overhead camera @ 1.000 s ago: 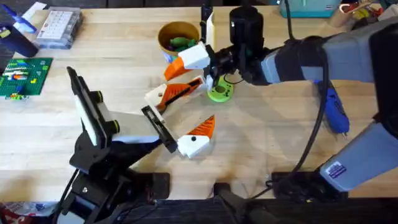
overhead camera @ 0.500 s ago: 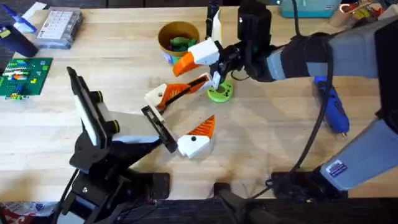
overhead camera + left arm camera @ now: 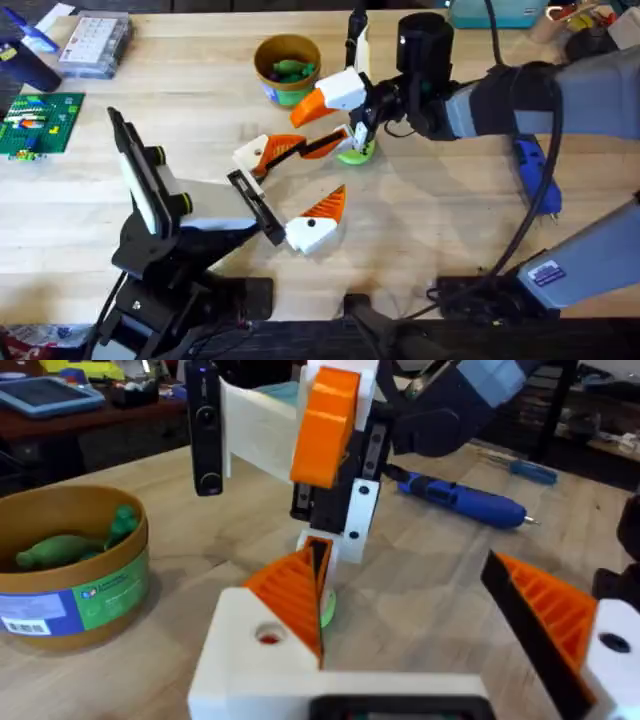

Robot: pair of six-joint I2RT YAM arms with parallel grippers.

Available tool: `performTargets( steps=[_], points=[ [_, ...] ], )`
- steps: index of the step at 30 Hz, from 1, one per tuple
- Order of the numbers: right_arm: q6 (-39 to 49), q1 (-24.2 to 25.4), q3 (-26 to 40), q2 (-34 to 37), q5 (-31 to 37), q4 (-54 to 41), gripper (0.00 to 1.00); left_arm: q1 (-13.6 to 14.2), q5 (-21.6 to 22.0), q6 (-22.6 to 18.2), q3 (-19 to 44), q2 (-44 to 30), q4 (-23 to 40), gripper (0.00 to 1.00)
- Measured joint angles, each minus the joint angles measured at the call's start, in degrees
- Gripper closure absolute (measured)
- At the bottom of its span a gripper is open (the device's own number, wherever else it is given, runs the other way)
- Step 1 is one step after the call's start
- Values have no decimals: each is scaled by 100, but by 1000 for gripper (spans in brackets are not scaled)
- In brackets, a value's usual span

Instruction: Pick up the gripper from the table and insert it into the empty holder that is missing its gripper. Then pick up a screw, insert it into the mounting hole, and use the screwdriver to tighten it. Finally, clean up the table by picking up the vegetable and placing it into the bucket.

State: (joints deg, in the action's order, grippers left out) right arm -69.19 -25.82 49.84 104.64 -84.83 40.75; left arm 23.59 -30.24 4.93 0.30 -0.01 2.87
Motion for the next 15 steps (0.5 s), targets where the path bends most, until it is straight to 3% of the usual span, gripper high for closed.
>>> performTargets(
  steps=[4, 7, 10, 15],
  points=[
    [-32, -152, -8, 0, 113, 42, 11, 0, 0, 0, 0, 0, 0, 13],
    [-75, -265, -8, -1, 145, 43, 97, 0, -1, 0, 0, 0, 0, 13],
    [-92, -289, -8, 0, 161, 47, 268, 0, 0, 0, 0, 1, 0, 13],
    [-127, -289, -11, 0, 193, 48, 707, 0, 0, 0, 0, 0, -1, 13]
  ],
)
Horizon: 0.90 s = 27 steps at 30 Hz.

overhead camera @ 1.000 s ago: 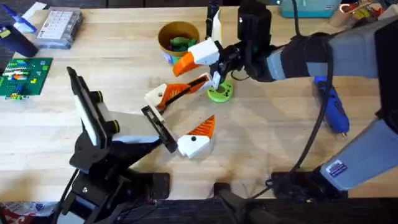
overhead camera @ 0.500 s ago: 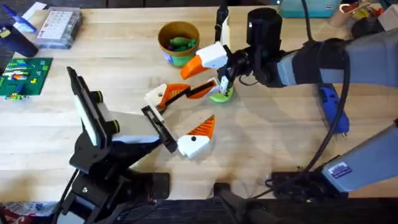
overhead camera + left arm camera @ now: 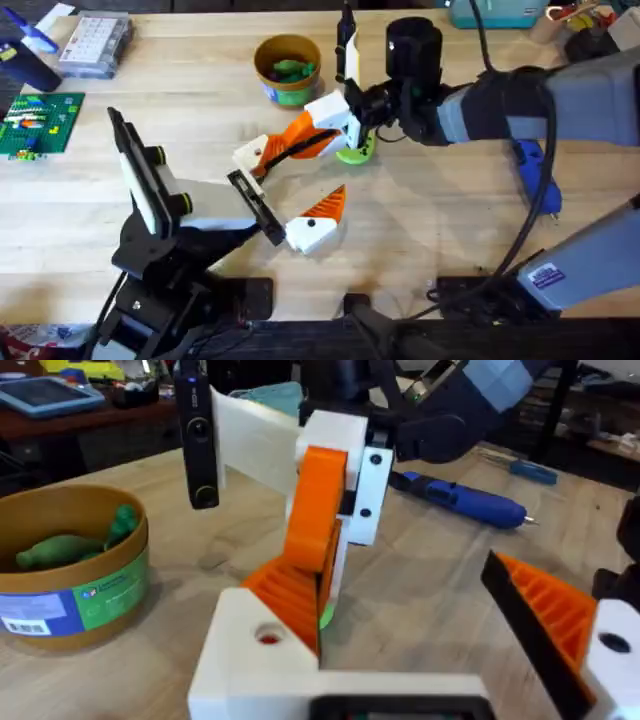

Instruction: Pick up the gripper from the table and insert it into the empty holder that is missing its gripper. Then pick up a screw, insert it into the mounting hole, and use the screwdriver to tighten it. Finally, clean up the table by picking up the vegetable and placing it into the bucket.

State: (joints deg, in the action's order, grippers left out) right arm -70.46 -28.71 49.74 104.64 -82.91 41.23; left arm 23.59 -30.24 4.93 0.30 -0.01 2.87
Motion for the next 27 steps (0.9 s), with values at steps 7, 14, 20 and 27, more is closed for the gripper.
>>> performTargets(
  steps=[7, 14, 20, 27],
  points=[
    [-4, 2, -7, 0, 105, -15, 912, 0, 14, -26, 0, 2, -5, 13],
    [-4, -1, -9, 0, 162, -12, 984, 0, 46, -24, 0, 2, -4, 14],
    [-4, -72, -9, 0, 247, -10, 993, -2, 101, -19, 0, 1, -1, 14],
    [-4, -123, -9, -1, 433, 12, 993, -13, 176, 3, 0, 0, 3, 14]
  ],
)
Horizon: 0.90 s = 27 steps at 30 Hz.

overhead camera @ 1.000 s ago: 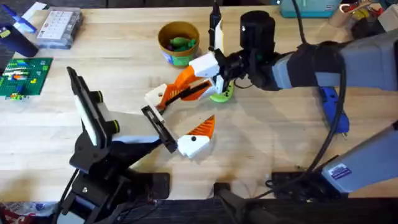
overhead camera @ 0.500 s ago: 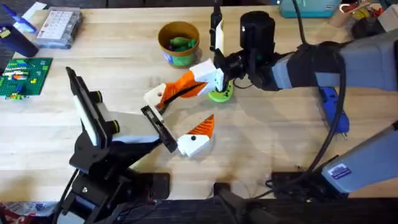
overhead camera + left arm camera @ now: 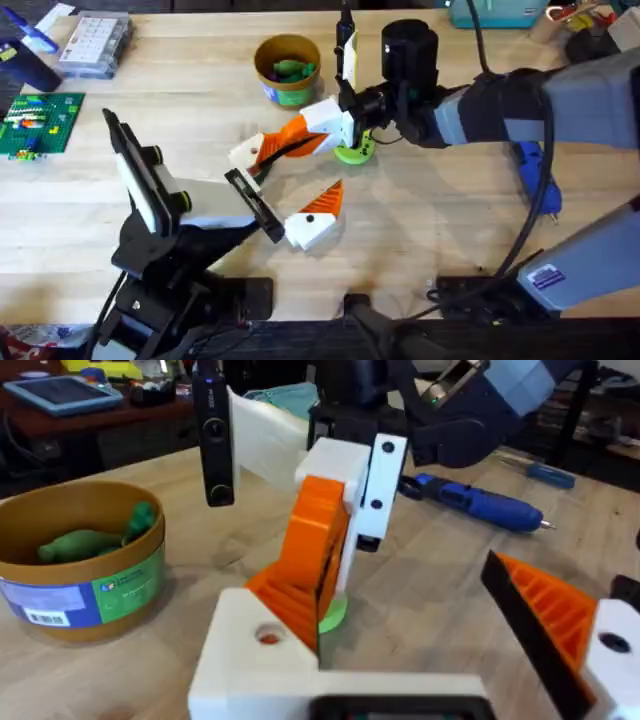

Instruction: Pick up the gripper from the table and insert it into the empty holder that is missing its gripper. Then pick up a screw, insert it into the mounting hole, and use the screwdriver to tighten it. Finally, clean up the table by picking up the vegetable and placing it into the bucket.

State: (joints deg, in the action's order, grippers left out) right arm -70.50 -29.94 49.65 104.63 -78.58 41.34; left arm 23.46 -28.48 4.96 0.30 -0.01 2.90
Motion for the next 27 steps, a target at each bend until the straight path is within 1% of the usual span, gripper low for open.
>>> performTargets(
  steps=[2, 3, 7, 11, 15, 18, 23, 24, 25, 27],
  points=[
    [1, -4, 0, 1, 16, -4, 989, 0, 9, 2, 0, 0, 0, 14],
    [2, -4, 0, 1, 22, -13, 967, 0, 13, 2, 0, 1, 0, 14],
    [-9, -25, 0, 0, 70, -33, 837, 0, 16, -3, 0, 0, -3, 14],
    [-2, -87, 0, -1, 193, -46, 723, 2, -75, -7, 0, 0, -4, 14],
    [-4, -107, 0, 1, 238, -49, 655, 2, -96, -9, 0, 0, -4, 13],
    [-10, -107, 0, 1, 263, -51, 489, 2, -115, -9, 0, 0, -4, 13],
    [-15, -106, 0, 1, 275, -54, 71, 2, -151, -10, 0, 0, -4, 13],
    [0, -99, 0, 1, 282, -49, 29, 2, -156, -11, 0, 2, -4, 13],
    [2, -94, 0, 1, 298, -46, 13, 2, -156, -12, 0, 0, -4, 13],
    [0, -64, 0, 1, 359, -50, 7, 2, -158, -16, 0, 2, -4, 13]
  ],
)
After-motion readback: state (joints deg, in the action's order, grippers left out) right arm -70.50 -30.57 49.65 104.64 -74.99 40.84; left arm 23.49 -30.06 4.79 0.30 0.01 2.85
